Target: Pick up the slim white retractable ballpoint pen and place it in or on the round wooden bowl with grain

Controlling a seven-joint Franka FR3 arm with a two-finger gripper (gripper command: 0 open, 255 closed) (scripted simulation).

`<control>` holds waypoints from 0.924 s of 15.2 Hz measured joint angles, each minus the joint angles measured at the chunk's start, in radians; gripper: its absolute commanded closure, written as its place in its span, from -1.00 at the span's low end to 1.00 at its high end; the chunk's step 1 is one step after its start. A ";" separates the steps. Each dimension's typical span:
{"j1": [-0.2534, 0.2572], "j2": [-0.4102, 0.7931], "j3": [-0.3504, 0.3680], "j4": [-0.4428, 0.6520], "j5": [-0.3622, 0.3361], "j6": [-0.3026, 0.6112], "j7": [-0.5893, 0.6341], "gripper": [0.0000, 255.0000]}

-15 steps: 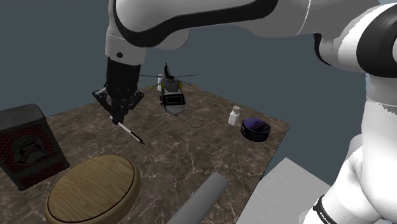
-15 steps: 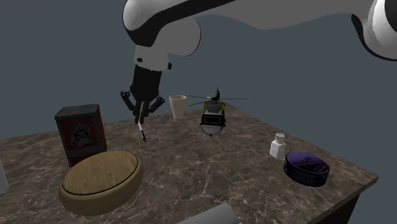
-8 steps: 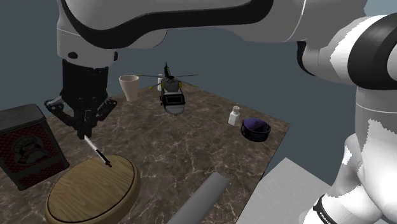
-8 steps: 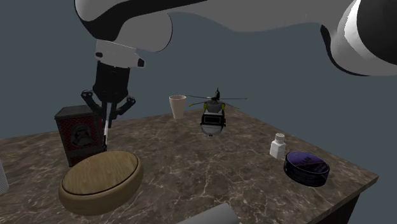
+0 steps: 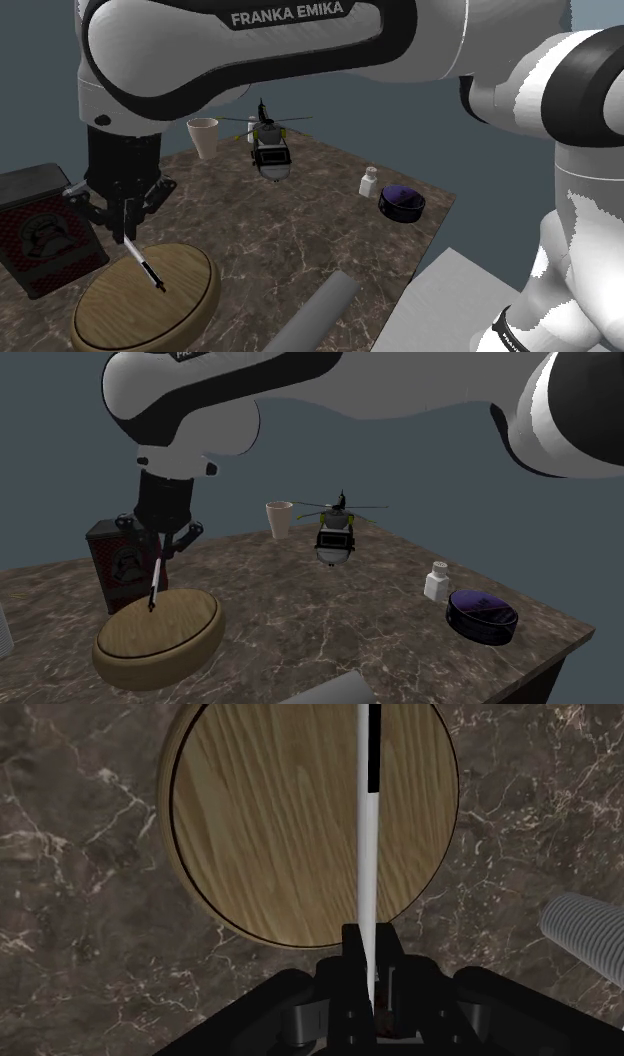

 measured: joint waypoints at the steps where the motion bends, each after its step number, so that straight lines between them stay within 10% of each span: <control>1: -0.001 0.003 -0.001 -0.010 0.000 0.013 -0.002 1.00; 14: -0.006 0.015 -0.003 -0.124 0.000 0.136 -0.013 1.00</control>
